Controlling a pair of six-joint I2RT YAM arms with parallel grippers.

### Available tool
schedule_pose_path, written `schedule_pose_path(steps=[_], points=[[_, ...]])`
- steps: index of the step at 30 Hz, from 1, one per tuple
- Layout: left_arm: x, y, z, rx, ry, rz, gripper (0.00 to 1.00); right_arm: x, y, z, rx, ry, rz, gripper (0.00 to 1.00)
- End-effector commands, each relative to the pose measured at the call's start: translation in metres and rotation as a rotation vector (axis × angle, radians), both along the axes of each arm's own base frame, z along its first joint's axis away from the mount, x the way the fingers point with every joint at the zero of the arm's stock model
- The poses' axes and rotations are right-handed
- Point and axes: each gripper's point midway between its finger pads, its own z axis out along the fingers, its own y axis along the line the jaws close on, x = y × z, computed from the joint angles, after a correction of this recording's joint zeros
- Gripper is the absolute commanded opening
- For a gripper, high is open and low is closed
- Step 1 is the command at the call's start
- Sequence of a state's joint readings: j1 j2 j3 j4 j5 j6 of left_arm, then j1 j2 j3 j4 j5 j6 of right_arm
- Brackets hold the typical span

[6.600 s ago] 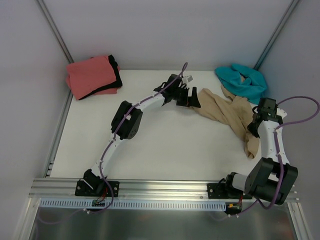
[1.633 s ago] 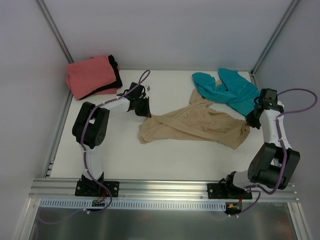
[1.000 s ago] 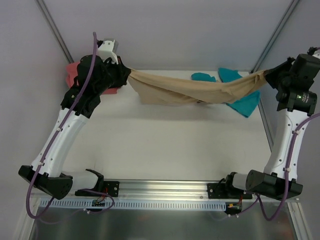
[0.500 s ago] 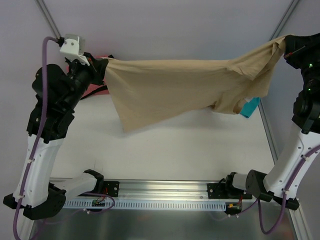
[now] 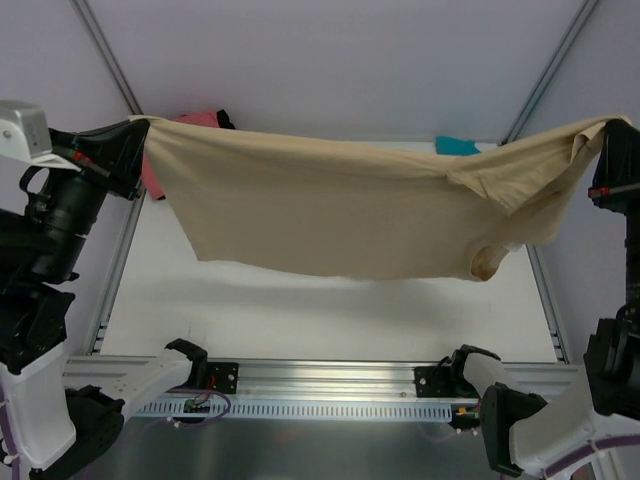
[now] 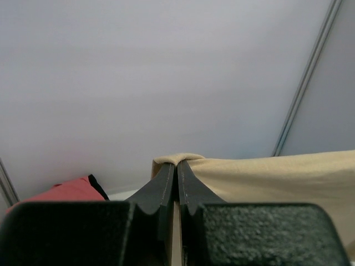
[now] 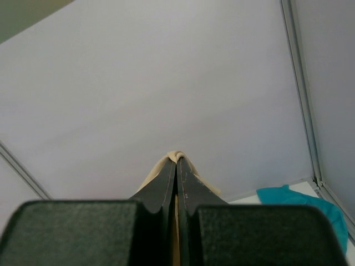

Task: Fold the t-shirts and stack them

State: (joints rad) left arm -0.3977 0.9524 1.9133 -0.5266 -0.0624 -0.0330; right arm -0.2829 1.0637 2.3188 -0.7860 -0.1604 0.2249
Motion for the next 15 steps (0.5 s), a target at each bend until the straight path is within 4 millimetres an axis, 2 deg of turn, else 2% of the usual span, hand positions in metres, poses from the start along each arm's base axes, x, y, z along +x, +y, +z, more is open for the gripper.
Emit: schedule_pose_path(steps=[1,2,3,5,6,7,9,10,13,15], points=[[-0.031,0.016,0.023,-0.026,-0.073,0.015,0.0,-0.024,0.0,0.008,0.005,-0.043,-0.035,0.01],[-0.034,0.016,0.017,-0.021,-0.054,0.012,0.0,-0.023,0.0,0.004,0.014,-0.024,-0.034,0.01],[-0.035,0.016,0.014,-0.021,-0.04,0.009,0.0,-0.01,-0.004,-0.012,0.042,0.042,-0.033,0.01],[-0.038,0.017,0.004,-0.024,-0.011,0.004,0.0,0.006,-0.007,-0.03,0.069,0.111,-0.028,0.0],[-0.029,0.014,-0.008,-0.017,0.017,0.005,0.0,0.014,-0.008,-0.033,0.081,0.116,-0.017,0.01],[-0.027,0.013,-0.012,-0.018,0.024,0.008,0.0,0.032,-0.013,-0.051,0.107,0.17,-0.017,0.01],[-0.023,0.013,-0.015,-0.021,0.022,0.014,0.0,0.049,-0.014,-0.061,0.129,0.207,0.007,0.0],[-0.02,0.013,-0.017,-0.019,0.03,0.018,0.0,0.068,-0.019,-0.072,0.147,0.258,0.007,0.0],[-0.007,0.008,-0.028,-0.027,0.078,0.024,0.0,0.101,-0.024,-0.098,0.198,0.352,0.024,0.0],[0.007,-0.002,-0.043,-0.001,0.129,0.003,0.0,0.114,-0.026,-0.109,0.211,0.377,0.034,0.0]])
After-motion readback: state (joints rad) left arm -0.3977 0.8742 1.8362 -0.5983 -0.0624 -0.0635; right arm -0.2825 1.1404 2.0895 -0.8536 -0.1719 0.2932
